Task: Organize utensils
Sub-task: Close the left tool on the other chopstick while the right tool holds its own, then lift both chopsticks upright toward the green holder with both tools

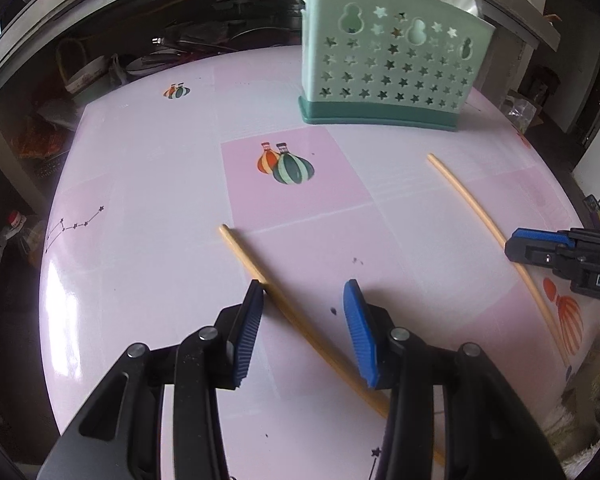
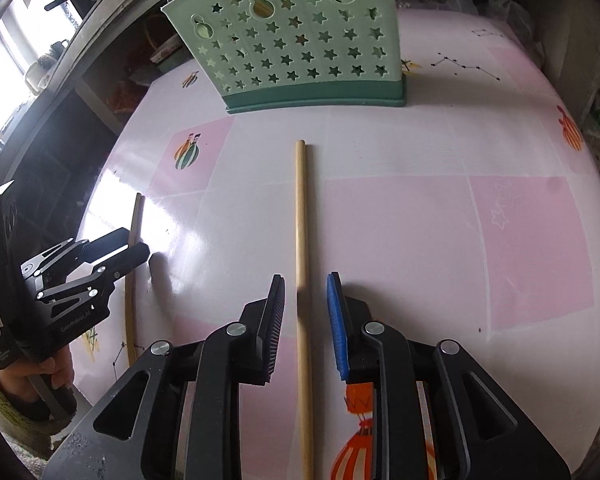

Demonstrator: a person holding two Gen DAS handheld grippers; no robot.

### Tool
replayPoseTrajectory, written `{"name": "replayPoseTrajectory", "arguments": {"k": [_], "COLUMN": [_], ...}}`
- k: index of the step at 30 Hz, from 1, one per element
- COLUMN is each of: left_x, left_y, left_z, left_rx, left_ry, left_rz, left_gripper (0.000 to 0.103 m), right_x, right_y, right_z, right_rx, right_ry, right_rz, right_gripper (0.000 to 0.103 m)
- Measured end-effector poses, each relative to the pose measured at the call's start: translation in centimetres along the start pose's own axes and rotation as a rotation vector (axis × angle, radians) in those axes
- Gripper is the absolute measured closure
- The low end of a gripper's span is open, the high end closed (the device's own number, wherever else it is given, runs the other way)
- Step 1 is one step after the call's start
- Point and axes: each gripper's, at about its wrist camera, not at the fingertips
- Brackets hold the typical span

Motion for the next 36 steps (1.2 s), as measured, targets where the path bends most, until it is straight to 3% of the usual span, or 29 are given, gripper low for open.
{"name": "replayPoseTrajectory", "arguments": {"k": [3,5,8,13,22,30,36], "left_x": [0.8,1.0,1.0,1.1,2.8,3.1,3.1], "left_y": [0.5,0.7,0.7,0.7,1.7,2.1,2.1], "left_z": [0.8,1.0,1.0,-0.2,-0.7,-0.6,-1.0], "left_rx": [0.004,-0.01,-0.059,-0.096,-0.025,0.011,0.034], "left_ry": [-0.025,-0.04,-0.044,-0.004,0.065,0.039,0.046], "left_rz": [-0.009,-0.015,-0.029,-0.035,0.023,-0.005,-0.025], "left_gripper": [0.075,0.085,0.091,0.092,0.091,0.091,0.093], "right_x": [0.9,1.3,1.7,1.8,2.7,2.6,3.1], "right_y": [0.7,1.1,1.5,1.6,2.3,2.7,2.2], "right_z": [0.8,1.3,1.4,1.3,2.4,2.9,2.0], "right_rx": [-0.016,-0.038,-0.051,-0.043,-0.069,-0.092,-0.042], "right_ry": [-0.039,-0.06,-0.073,-0.077,-0.111,-0.136,-0.067], "right_rz": [-0.017,-0.032,-0.04,-0.028,-0.037,-0.08,-0.08], "right_gripper": [0.081,0.084,0.094,0.097,0.097,0.098,0.098]}}
Point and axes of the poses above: each gripper's, at about its wrist camera, not at the fingertips, and y roughly the way its jaws point, z to its left, x to its top, and after that the axes turned 11 degrees about y, right-handed
